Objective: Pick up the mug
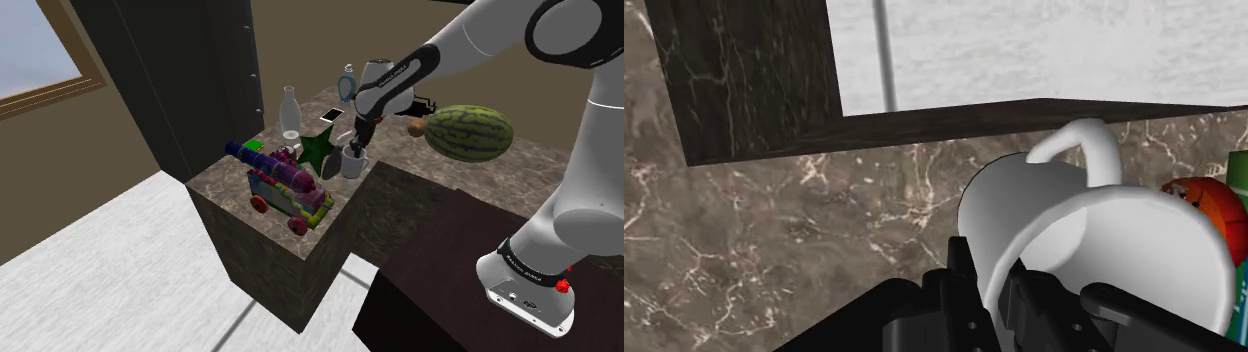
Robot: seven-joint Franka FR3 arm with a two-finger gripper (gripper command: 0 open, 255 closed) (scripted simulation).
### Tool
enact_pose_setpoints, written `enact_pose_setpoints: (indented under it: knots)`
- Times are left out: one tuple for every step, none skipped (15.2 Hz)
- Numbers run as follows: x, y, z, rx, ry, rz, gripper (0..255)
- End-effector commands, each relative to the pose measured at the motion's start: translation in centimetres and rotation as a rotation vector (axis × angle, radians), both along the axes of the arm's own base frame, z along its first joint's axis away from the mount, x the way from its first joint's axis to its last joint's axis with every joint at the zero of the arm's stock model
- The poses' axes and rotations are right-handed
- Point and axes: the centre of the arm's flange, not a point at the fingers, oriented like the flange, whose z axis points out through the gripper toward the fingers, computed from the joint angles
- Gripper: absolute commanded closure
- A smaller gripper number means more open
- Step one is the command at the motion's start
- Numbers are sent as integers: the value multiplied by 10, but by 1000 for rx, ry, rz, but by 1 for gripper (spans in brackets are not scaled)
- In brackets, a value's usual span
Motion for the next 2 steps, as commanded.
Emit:
enact_pose_setpoints:
  knots:
    - [0,0,7,0,0,0,255]
    - [0,0,7,0,0,0,255]
